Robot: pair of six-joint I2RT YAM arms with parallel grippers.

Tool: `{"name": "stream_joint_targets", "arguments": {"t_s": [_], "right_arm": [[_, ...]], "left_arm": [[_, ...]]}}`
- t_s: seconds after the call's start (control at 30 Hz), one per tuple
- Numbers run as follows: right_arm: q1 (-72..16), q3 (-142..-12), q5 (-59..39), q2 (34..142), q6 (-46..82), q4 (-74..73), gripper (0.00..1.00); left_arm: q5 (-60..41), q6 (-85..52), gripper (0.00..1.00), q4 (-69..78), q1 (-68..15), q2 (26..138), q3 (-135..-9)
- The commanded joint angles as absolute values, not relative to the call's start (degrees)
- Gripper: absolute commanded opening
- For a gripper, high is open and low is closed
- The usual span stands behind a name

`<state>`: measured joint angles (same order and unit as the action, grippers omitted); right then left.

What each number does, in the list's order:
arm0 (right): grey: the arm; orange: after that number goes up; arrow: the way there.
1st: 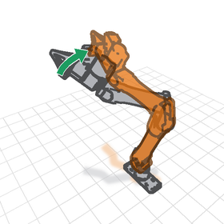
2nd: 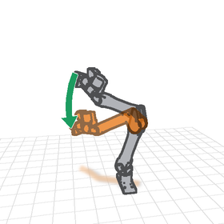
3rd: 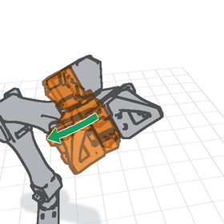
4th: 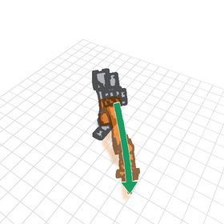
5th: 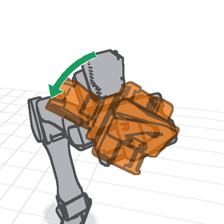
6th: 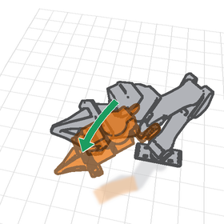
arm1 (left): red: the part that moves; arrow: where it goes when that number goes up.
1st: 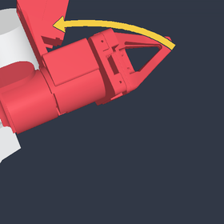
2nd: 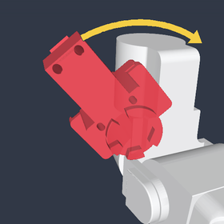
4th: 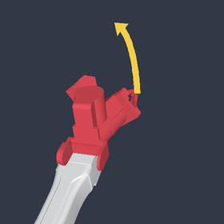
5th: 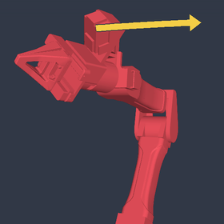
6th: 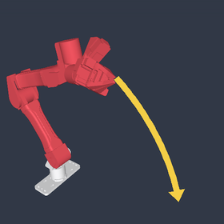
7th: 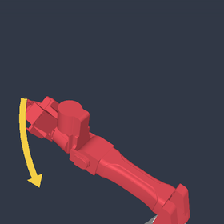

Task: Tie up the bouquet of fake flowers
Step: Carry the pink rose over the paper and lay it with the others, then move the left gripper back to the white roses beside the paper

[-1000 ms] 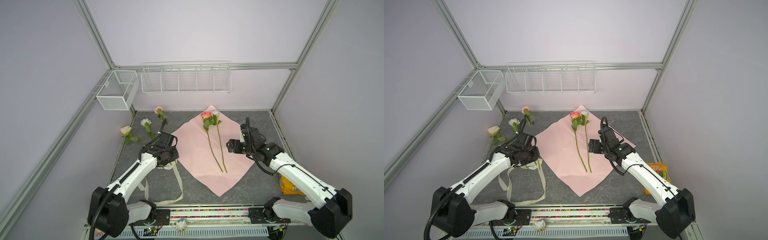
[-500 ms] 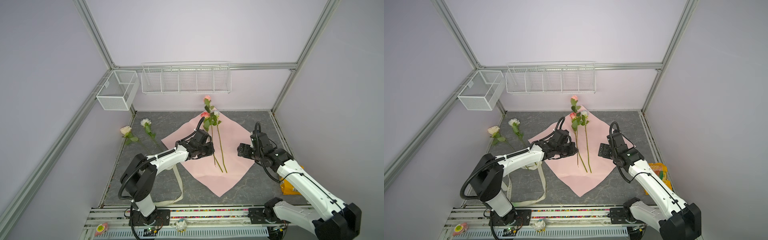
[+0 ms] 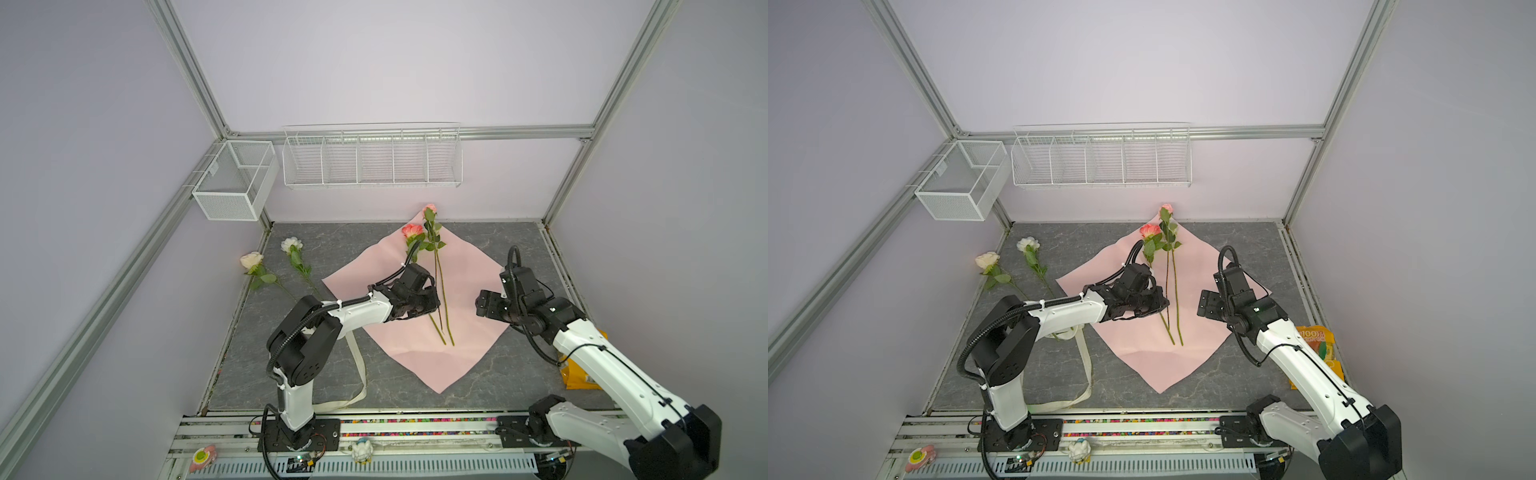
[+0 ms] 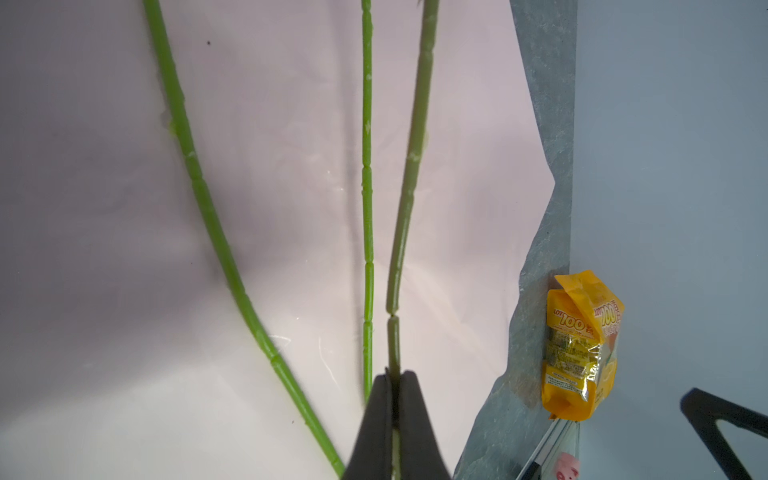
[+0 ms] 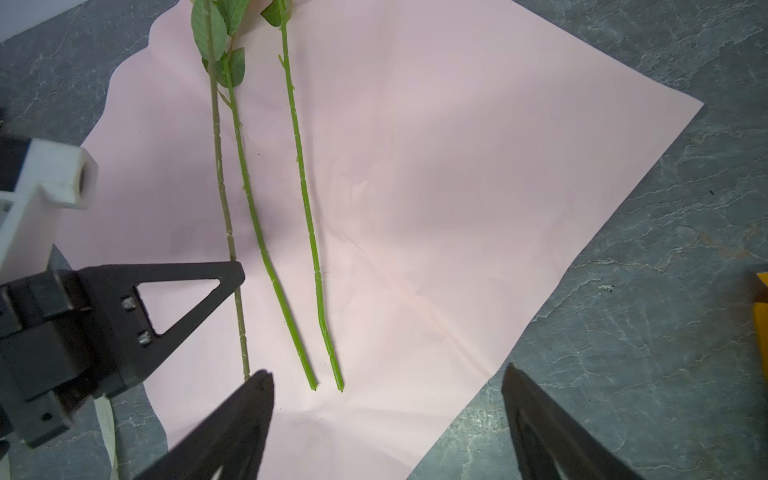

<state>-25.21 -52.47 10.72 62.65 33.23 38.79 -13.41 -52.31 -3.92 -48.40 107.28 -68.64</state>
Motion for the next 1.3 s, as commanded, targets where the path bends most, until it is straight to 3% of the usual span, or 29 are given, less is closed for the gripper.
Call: {"name": "stream_joint_targets", "arguments": {"t_s": [0.0, 0.33, 0.37, 0.5, 0.77, 0.9, 1.03, 1.27], "right_arm": [[-24.95, -52.19, 10.35, 63.26, 33.16, 40.03, 0.89], [-24.95, -51.7, 9.49, 64.33, 33.66, 39.9, 0.89], [-24.87, -51.63, 9.53, 64.42, 33.65, 39.91, 0.89], [-24.83, -51.47, 8.69, 64.47, 33.6, 39.4, 0.89], [-24.85, -50.71, 6.55, 62.19, 32.38, 35.55, 0.89], [-24.87, -48.4, 0.73, 60.73, 30.82, 30.32, 0.89], [-25.19, -46.95, -6.36, 59.92, 30.69, 23.0, 0.89], [-30.78, -53.48, -7.28, 66.84, 27.37, 21.44, 0.89]], "left_arm": [[-13.68, -55.46, 0.0, 0.82, -48.95, 109.97, -67.79], [-14.35, -58.6, 0.02, 4.83, -49.81, 110.64, -61.92], [-14.52, -57.76, 0.05, 4.35, -49.83, 110.93, -62.47], [-16.54, -55.7, 0.33, 1.39, -49.9, 112.07, -66.33], [-12.6, -45.88, 0.51, -4.29, -49.49, 101.73, -65.28], [-3.27, -41.81, 0.54, -14.55, -47.11, 93.53, -63.66], [7.31, -41.35, 0.51, -28.16, -39.54, 87.32, -62.24], [2.86, -38.72, 0.39, -35.84, -18.13, 86.66, -58.89]]}}
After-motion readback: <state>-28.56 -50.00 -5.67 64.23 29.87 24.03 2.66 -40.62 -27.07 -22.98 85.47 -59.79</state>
